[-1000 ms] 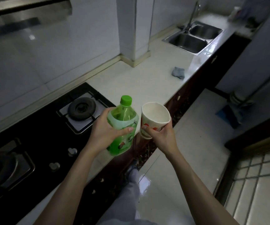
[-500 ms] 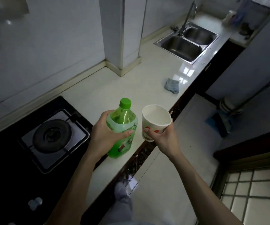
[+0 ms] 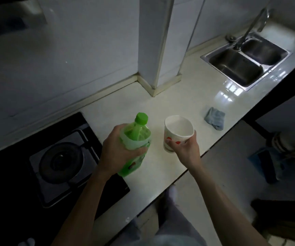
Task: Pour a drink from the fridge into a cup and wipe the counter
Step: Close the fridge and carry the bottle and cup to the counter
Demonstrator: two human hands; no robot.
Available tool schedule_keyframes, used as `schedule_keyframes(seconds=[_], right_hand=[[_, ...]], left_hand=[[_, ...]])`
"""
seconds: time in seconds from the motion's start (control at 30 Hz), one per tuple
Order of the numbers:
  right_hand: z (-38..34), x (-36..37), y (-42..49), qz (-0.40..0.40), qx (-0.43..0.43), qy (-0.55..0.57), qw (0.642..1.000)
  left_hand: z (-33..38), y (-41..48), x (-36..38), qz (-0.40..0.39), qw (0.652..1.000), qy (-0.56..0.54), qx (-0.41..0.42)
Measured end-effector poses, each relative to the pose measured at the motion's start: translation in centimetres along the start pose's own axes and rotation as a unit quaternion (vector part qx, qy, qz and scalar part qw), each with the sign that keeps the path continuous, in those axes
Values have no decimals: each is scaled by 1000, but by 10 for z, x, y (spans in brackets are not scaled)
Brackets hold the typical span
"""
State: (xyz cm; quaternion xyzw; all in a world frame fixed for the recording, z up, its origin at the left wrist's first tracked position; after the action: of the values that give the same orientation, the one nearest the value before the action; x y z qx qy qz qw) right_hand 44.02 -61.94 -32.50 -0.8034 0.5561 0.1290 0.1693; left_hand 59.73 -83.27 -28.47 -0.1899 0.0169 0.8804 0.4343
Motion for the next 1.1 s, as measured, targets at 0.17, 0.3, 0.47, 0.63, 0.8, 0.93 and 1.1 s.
schedule_keyframes(seconds=[0.17,0.3,0.47,0.63,0.8,0.93,1.1], right_hand=[[31,11,68,-49,8,-35,998],[37,9,113,-60,-16,-50,997],[58,1,164,-94,-40,-35,994],[88,5,181,-162,-16,-30,986],[101,0,177,-200,-32,-57,978],[109,-8,178,-227,-52,-112,966],[79,-56,184,-93,-69,-120,986]], left_hand=[[-24,28,15,54,997,3,-59],[-28,42,34,101,990,20,-101],[-21,55,65,142,979,25,-142],[-9,63,92,173,970,18,-172],[8,71,105,185,968,9,-171],[18,65,109,188,969,8,-160],[29,44,117,185,974,17,-130]])
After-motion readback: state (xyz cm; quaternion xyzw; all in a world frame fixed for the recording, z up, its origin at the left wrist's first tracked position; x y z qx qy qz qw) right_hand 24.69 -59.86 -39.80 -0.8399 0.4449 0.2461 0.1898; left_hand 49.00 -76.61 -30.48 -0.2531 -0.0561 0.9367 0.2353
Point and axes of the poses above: each hand's wrist, its own y-axis towards the middle knuckle, its own x-axis out of the palm, z = x × y, the point moved 10 cm from there along y, towards the middle knuckle, and after that the axes turned 1 degree about z, right-handed, at the moved point
